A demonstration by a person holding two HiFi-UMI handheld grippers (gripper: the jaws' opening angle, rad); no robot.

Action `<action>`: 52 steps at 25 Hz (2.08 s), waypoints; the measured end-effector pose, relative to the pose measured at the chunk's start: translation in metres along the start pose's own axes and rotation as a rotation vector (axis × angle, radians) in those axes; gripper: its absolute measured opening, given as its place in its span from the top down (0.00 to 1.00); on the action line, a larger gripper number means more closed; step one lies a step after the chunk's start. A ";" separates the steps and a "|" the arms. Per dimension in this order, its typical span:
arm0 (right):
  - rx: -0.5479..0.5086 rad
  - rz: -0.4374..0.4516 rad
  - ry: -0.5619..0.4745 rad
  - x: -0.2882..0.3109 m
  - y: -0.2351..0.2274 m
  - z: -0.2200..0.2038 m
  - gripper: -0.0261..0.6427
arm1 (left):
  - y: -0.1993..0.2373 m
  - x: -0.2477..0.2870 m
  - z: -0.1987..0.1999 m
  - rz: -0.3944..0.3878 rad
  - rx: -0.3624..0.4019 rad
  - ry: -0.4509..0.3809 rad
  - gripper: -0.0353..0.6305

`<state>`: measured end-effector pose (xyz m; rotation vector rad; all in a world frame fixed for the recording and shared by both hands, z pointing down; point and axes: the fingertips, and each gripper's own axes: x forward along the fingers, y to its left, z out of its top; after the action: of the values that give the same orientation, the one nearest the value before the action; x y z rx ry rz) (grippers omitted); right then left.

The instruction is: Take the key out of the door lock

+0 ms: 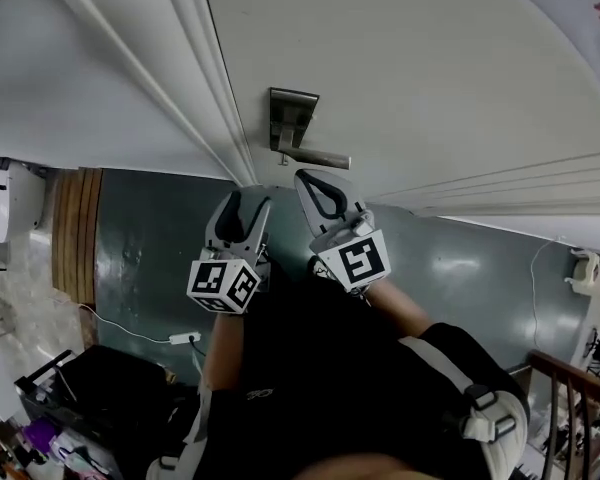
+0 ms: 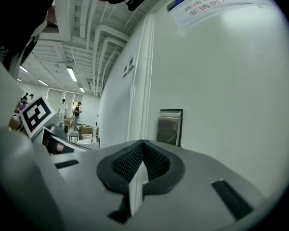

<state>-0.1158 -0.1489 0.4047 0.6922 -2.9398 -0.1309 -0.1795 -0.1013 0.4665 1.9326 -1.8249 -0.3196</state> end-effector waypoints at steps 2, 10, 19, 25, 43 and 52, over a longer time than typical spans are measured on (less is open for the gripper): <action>0.013 -0.037 0.019 0.003 -0.002 -0.005 0.95 | 0.006 0.007 -0.002 -0.039 -0.004 0.035 0.54; 0.041 -0.168 0.080 0.008 -0.011 -0.020 0.95 | 0.010 0.039 -0.010 -0.194 -0.021 0.139 0.54; 0.082 -0.261 0.099 0.007 -0.016 -0.030 0.95 | 0.016 0.059 -0.038 -0.273 -0.153 0.228 0.54; 0.083 -0.275 0.115 0.006 -0.020 -0.036 0.95 | 0.027 0.079 -0.049 -0.250 -0.285 0.228 0.54; 0.129 -0.347 0.134 -0.003 -0.037 -0.045 0.95 | 0.027 0.115 -0.069 -0.252 -0.491 0.260 0.55; 0.160 -0.377 0.136 -0.008 -0.044 -0.048 0.95 | 0.030 0.130 -0.070 -0.228 -0.557 0.240 0.67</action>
<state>-0.0833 -0.1871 0.4467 1.2216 -2.6793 0.1161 -0.1612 -0.2177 0.5604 1.6884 -1.2008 -0.5734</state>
